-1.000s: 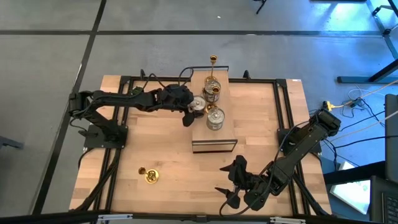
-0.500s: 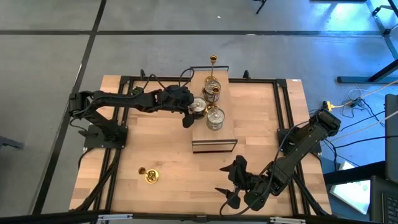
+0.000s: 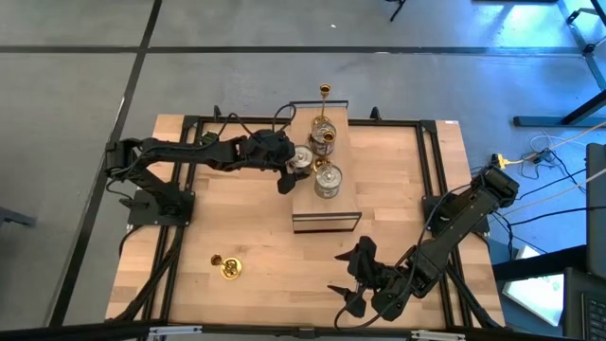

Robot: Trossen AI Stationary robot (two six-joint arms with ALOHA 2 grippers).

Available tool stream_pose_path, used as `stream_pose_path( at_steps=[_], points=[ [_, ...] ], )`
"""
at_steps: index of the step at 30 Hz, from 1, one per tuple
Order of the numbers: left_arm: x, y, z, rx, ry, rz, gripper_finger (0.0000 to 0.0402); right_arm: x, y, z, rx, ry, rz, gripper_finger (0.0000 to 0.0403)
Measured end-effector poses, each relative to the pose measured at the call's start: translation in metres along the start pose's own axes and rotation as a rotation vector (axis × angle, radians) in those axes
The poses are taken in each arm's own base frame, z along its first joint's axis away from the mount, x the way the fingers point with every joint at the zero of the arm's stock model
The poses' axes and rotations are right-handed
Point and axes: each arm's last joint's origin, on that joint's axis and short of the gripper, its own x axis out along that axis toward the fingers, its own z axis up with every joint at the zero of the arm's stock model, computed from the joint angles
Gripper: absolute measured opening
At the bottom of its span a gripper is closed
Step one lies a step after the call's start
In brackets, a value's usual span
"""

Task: Pick & Place candle stick holders
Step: Put the silver scented candle on the shelf

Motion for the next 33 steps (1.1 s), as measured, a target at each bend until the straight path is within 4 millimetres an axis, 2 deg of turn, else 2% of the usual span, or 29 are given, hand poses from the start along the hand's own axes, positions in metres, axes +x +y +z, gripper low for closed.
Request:
stream_pose_path(
  at_steps=[12,33],
  points=[
    [0.0002,-0.0092,-0.0011,0.035,0.01,-0.026,0.04,0.0,-0.0008,-0.0001,-0.002,-0.007,-0.013,0.0378],
    [-0.0019,-0.0068,-0.0054,0.056,0.064,0.039,0.04,-0.0001,-0.0015,-0.0007,0.007,-0.003,-0.02,0.0378]
  ],
)
